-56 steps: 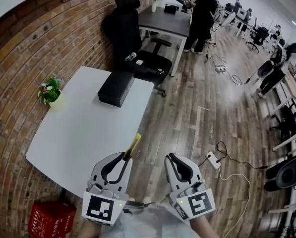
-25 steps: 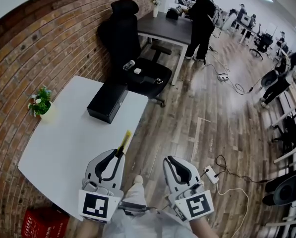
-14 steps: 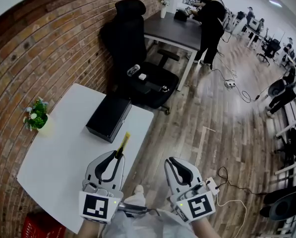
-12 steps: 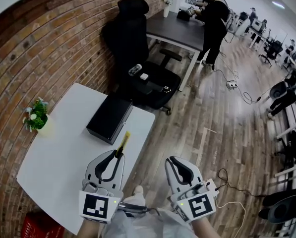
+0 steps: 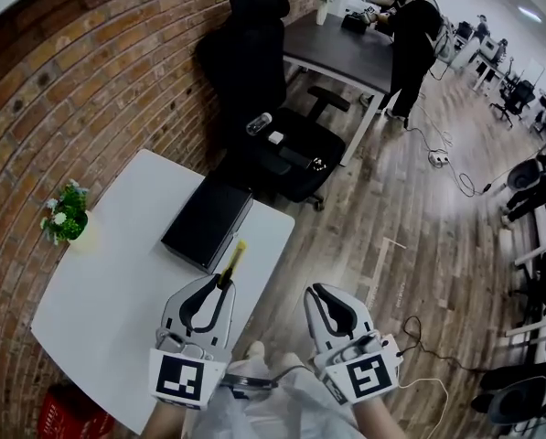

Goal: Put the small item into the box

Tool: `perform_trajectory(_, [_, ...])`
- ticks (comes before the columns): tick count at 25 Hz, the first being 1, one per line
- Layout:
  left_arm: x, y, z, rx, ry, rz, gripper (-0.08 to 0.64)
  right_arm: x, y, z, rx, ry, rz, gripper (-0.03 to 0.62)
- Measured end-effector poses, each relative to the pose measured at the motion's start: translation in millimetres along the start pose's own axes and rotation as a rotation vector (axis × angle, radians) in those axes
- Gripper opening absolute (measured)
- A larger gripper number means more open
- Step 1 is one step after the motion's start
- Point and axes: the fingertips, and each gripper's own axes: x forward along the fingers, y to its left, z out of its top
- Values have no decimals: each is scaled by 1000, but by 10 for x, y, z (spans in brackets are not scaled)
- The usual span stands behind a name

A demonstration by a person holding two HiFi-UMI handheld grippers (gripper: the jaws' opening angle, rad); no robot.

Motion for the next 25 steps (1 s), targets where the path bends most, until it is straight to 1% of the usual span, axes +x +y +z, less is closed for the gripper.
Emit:
perform_trajectory(5, [95,28,-38,14,12,23,75,122,-27,-41,5,1,51,60])
perform_trajectory(8, [196,30,2,27,3,49,75,194,-106,-52,11,-2,78,60])
perform_trajectory(16, [363,78,34,-4,11,102,75,403,-298,-148,23,35,126,60])
perform_trajectory(21, [420,172,9,-15,22,136,75,584,-357,-193,3,54,165,60])
perform_trajectory(25, [459,314,-47,-21,34,171,75,821,-341,-264,-12,71,215,61])
